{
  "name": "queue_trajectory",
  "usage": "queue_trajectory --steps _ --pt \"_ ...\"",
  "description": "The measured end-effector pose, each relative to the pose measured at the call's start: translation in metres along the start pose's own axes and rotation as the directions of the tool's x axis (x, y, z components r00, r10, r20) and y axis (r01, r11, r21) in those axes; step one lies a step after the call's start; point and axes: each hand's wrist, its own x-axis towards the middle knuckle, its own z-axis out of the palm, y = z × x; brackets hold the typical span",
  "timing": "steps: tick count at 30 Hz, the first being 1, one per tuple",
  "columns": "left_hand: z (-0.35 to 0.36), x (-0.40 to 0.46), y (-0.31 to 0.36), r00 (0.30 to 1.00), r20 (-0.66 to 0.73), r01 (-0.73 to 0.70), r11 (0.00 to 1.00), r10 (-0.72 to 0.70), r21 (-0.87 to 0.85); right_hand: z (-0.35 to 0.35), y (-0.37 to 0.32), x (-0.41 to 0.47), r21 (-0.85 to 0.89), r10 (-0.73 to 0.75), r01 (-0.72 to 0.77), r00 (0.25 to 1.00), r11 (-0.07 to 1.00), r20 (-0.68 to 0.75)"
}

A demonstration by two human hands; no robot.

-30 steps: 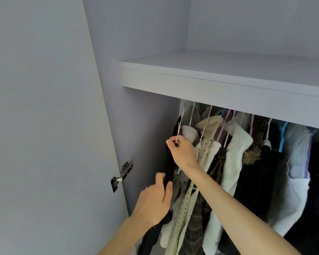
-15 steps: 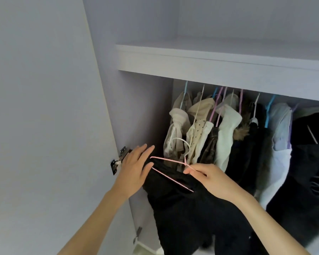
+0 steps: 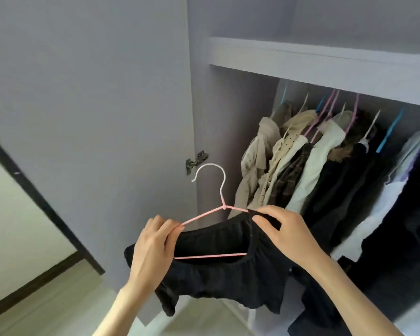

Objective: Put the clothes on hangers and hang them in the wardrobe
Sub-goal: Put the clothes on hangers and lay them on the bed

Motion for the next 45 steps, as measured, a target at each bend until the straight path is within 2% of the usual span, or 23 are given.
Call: queue_trajectory --steps 5,10,16,22,25,29,33,37,41,45 --pt "-0.078 -0.080 -0.012 0.984 -0.076 0.172 0.979 -0.164 0.112 0.056 -0.047 -0.019 0.009 -0.220 0.220 0.971 0.975 0.089" --pt "-0.153 -0.167 -0.017 0.930 -0.213 0.347 0.907 -0.300 0.237 0.118 -0.108 -0.046 0.127 -0.355 0.336 0.919 0.933 0.172" --pt "-0.245 -0.278 0.004 0.818 -0.397 0.546 0.779 -0.416 0.309 0.177 -0.189 -0.110 0.343 -0.548 0.453 0.791 0.823 0.271" --pt "-0.326 -0.389 0.043 0.692 -0.546 0.689 0.657 -0.472 0.306 0.219 -0.272 -0.195 0.532 -0.728 0.537 0.638 0.655 0.252" --pt "-0.358 -0.432 0.074 0.598 -0.640 0.765 0.581 -0.482 0.277 0.228 -0.313 -0.234 0.604 -0.798 0.566 0.564 0.562 0.214" --pt "-0.389 -0.480 0.127 0.459 -0.776 0.850 0.467 -0.431 0.243 0.230 -0.365 -0.283 0.678 -0.883 0.597 0.437 0.428 0.172" --pt "-0.411 -0.518 0.189 0.342 -0.889 0.923 0.284 -0.304 0.258 0.226 -0.411 -0.328 0.764 -0.955 0.585 0.265 0.271 0.136" --pt "-0.425 -0.544 0.259 0.200 -0.965 0.975 0.130 -0.166 0.180 0.216 -0.453 -0.382 0.843 -0.992 0.528 0.114 0.099 0.046" --pt "-0.432 -0.573 0.328 0.051 -0.998 0.999 0.001 -0.032 0.051 0.193 -0.487 -0.448 0.897 -0.999 0.442 0.002 -0.034 -0.039" --pt "-0.426 -0.602 0.399 -0.028 -0.990 0.996 -0.078 0.136 -0.039 0.164 -0.498 -0.516 0.951 -0.990 0.295 -0.131 -0.092 -0.055"
